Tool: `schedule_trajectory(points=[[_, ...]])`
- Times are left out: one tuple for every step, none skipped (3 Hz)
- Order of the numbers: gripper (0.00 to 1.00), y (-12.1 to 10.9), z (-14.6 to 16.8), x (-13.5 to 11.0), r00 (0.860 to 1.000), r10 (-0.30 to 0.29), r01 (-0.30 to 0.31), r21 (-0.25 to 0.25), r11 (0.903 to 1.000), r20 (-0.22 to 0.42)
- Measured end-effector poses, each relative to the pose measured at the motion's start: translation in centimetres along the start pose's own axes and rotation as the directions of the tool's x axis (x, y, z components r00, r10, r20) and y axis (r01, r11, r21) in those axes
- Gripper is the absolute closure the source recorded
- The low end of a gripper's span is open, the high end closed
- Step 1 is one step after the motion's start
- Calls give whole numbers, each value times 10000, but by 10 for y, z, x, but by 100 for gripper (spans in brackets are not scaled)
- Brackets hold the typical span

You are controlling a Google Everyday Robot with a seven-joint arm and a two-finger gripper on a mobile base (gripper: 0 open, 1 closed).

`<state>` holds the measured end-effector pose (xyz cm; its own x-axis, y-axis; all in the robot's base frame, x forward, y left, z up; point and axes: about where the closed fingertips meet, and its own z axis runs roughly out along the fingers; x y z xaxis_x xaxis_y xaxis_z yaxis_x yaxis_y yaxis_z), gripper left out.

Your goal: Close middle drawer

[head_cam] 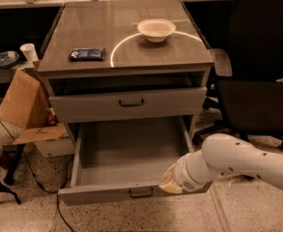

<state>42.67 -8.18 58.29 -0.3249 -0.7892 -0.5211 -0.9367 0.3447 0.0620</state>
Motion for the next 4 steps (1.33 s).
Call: schedule_trajectory(points=[[100,0,1,0,10000,9,-9,-11,10000,8],[100,-4,9,6,9999,42,-41,-108,9999,91],[100,-18,24,30,9991,243,-237,-176,9996,351],[100,-30,38,65,9970,601,-590,-239,9980,491]])
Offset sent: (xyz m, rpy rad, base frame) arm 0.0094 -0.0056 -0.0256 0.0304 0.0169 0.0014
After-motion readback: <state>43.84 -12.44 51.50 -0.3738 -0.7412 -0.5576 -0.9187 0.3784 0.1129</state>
